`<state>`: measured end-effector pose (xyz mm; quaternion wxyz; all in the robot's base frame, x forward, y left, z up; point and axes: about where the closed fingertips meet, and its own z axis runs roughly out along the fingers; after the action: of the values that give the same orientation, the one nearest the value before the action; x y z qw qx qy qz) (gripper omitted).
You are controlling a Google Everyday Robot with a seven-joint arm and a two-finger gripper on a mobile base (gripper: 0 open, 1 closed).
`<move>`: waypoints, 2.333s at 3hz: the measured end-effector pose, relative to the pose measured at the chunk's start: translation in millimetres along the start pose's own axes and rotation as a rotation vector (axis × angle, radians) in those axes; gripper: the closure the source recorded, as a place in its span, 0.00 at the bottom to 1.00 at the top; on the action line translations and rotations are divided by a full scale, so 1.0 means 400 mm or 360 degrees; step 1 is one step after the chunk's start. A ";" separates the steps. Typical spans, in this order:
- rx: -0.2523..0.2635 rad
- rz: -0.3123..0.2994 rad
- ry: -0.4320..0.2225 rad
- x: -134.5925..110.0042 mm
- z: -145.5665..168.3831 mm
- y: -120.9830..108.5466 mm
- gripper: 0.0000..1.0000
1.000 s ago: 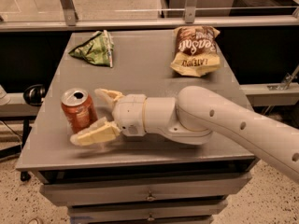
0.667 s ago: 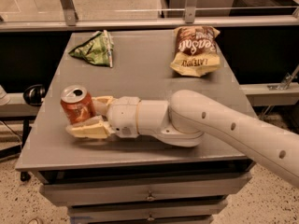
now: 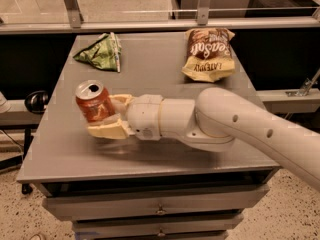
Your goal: Move coke can near brown chip bag
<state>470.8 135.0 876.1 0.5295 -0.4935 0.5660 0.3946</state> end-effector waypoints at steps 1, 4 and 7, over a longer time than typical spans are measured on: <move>0.0129 -0.0115 0.0144 -0.081 -0.175 -0.026 1.00; 0.0453 -0.0190 0.0299 -0.054 -0.444 -0.146 1.00; 0.1003 -0.0223 0.0300 0.023 -0.822 -0.364 1.00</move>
Offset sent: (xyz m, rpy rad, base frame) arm 0.0006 -0.0536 0.0315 -0.0738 -0.0466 -0.0747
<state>544.3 -214.4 920.2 0.6272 -0.3777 0.6713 0.1154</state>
